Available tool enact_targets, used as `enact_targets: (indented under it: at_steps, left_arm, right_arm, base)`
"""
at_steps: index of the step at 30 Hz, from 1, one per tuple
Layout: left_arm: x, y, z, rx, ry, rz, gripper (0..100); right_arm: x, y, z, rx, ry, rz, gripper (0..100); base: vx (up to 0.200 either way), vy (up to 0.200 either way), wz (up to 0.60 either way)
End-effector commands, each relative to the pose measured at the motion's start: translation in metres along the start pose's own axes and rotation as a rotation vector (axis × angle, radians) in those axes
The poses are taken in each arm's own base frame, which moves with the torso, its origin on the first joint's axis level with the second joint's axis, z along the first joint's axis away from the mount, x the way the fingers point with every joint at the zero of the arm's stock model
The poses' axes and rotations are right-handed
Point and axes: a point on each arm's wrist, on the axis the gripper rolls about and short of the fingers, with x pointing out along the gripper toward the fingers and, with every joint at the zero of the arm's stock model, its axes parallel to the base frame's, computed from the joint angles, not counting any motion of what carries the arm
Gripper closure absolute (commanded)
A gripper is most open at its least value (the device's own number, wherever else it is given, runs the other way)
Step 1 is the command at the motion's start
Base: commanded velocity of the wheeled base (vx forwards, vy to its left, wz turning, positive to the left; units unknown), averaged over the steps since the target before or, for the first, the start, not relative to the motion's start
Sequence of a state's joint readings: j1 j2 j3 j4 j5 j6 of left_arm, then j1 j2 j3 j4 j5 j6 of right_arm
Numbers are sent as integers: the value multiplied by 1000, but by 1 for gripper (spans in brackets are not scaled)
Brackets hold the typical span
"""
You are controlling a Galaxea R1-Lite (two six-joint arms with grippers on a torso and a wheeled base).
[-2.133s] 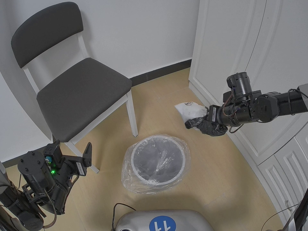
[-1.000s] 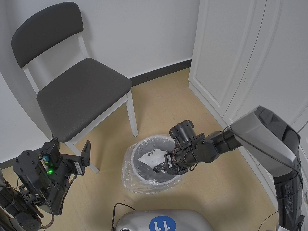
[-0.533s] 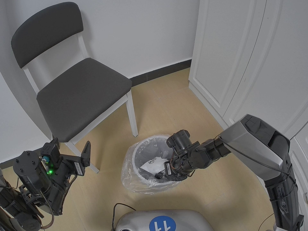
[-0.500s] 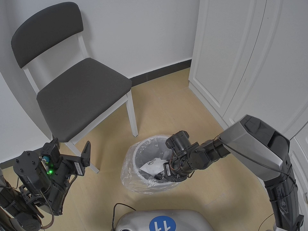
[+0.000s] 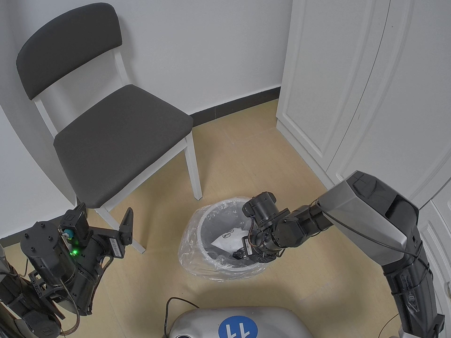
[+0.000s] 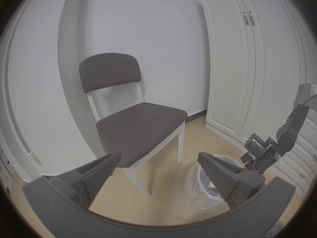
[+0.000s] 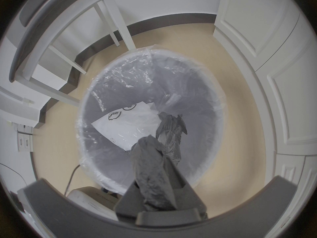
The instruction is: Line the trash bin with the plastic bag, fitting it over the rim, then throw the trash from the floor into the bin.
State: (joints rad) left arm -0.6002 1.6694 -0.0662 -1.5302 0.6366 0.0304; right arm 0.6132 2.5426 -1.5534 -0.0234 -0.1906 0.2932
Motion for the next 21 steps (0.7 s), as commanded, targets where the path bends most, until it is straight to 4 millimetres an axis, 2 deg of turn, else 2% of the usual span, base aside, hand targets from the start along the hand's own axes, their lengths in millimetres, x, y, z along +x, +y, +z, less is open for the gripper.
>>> enact_targets:
  at_steps: [1, 9, 14, 21]
  left_arm:
    - [0, 0, -1, 2, 3, 0, 0]
    - [1, 0, -1, 3, 4, 0, 0]
    - [1, -1, -1, 2, 3, 0, 0]
    - [1, -1, -2, 5, 7, 0, 0]
  right_arm:
    - [2, -7, 2, -35, -19, -75, 100]
    - [8, -1, 1, -39, -34, -93, 100]
    - [26, 5, -12, -67, -4, -100, 100]
    - [37, 14, -3, -62, -60, -116, 100]
  base:
    - [0, 0, 0]
    - [0, 0, 0]
    - [0, 0, 0]
    - [0, 0, 0]
